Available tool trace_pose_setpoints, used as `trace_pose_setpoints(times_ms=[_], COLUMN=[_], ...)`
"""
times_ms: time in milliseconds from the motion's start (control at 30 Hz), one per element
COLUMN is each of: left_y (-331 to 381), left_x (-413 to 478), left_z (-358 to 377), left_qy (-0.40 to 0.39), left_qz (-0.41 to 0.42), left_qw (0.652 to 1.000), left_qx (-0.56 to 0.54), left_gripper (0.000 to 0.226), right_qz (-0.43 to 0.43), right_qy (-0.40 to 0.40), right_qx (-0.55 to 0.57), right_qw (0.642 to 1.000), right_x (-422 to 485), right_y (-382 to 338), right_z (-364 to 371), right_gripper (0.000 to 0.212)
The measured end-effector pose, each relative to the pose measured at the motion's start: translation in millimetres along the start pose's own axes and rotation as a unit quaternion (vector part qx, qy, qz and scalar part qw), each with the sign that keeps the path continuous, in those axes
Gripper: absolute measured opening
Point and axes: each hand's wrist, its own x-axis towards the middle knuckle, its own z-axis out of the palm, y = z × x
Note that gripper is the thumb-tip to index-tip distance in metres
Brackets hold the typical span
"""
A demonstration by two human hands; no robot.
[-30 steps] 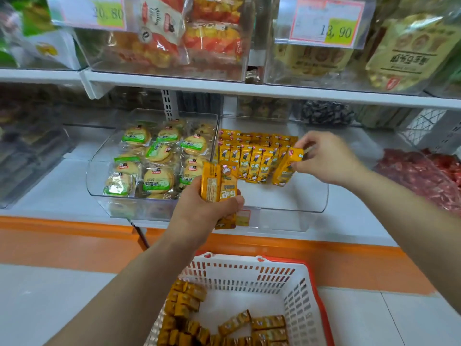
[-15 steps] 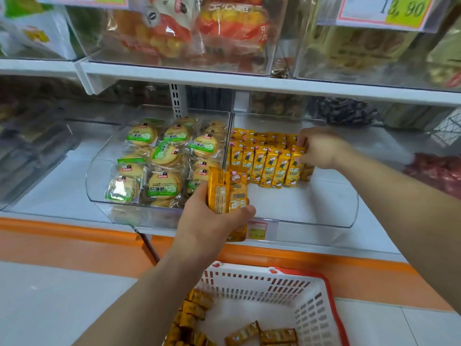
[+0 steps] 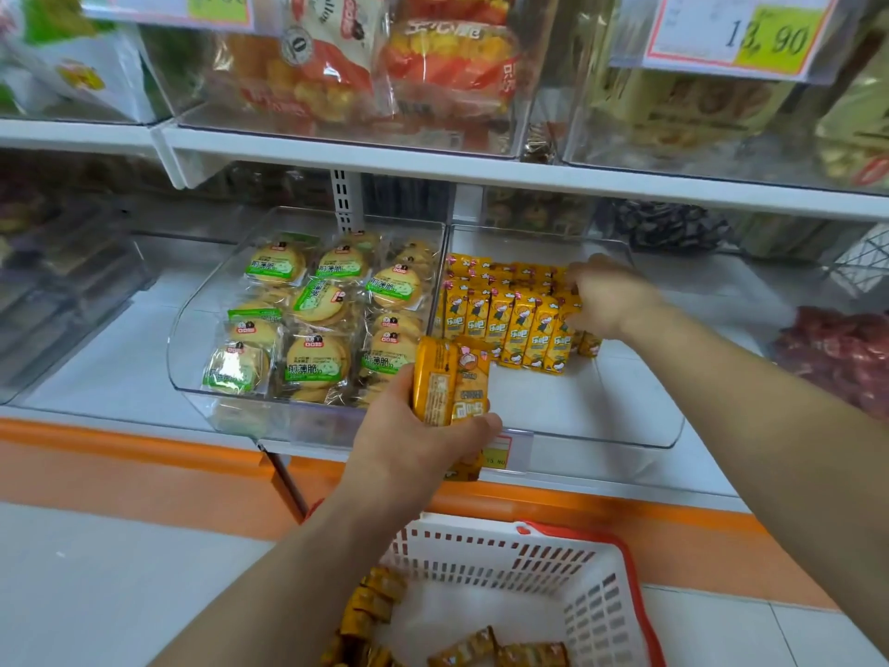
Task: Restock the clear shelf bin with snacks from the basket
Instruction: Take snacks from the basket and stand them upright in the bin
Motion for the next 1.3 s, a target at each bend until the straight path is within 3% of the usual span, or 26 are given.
trace_pose_setpoints(times_ms=[100,167,233,333,467,500,567,667,800,900,1000,1033,1167,1300], left_y=[2.4,3.8,5.6,7.7,12.4,12.5,12.0,10.9,14.1,17.0,17.2,16.4,11.8,12.4], left_x=[-2.6,-4.8,-8.4,-14.6,-29.8,-33.4,-40.0,-45.1,-42.4,-37.5,-33.9,-33.1,-30.1,-29.0], left_z=[-2.8,-4.3,-4.7,-1.2,7.8,10.4,14.8,19.6,20.8,18.3,16.8,17.7,23.9,24.1], left_qy=[-0.003,-0.006,-0.027,-0.087,-0.189,-0.212,-0.241,-0.253,-0.202,-0.155,-0.119,-0.108,-0.064,-0.064], left_qz=[-0.009,-0.018,-0.039,-0.063,-0.088,-0.088,-0.08,-0.067,-0.092,-0.102,-0.077,-0.068,-0.05,-0.04], left_qw=[1.0,1.0,0.999,0.993,0.974,0.97,0.965,0.963,0.971,0.974,0.981,0.984,0.992,0.993], left_qx=[-0.005,-0.01,-0.025,-0.048,-0.088,-0.082,-0.068,-0.058,-0.091,-0.13,-0.134,-0.126,-0.099,-0.095], left_gripper=[0.04,0.038,0.042,0.048,0.05,0.048,0.043,0.039,0.044,0.043,0.047,0.05,0.047,0.054], right_qz=[-0.007,-0.041,-0.081,-0.096,-0.04,-0.032,-0.046,-0.077,-0.048,0.02,0.04,0.033,-0.003,-0.054], right_qy=[0.015,0.052,0.061,0.021,-0.059,-0.08,-0.089,-0.086,-0.062,-0.039,-0.05,-0.061,-0.106,-0.152], right_qx=[0.02,0.063,0.181,0.403,0.627,0.648,0.637,0.609,0.68,0.745,0.781,0.775,0.692,0.659], right_qw=[1.0,0.996,0.978,0.91,0.775,0.757,0.764,0.785,0.729,0.665,0.621,0.628,0.714,0.734], right_x=[-26.2,-56.9,-98.6,-157.4,-199.8,-203.5,-205.9,-205.9,-206.2,-205.4,-205.6,-205.9,-206.7,-205.1], right_y=[-2.4,-8.1,-17.3,-33.7,-50.0,-51.9,-52.7,-48.9,-33.5,-22.4,-24.8,-28.8,-48.0,-54.7], right_z=[-15.2,-25.0,-34.0,-34.0,-20.7,-18.6,-15.9,-17.2,-21.9,-20.4,-16.7,-15.6,-11.2,-12.4], right_gripper=[0.049,0.043,0.029,0.014,0.037,0.045,0.054,0.042,0.026,0.034,0.026,0.025,0.034,0.071])
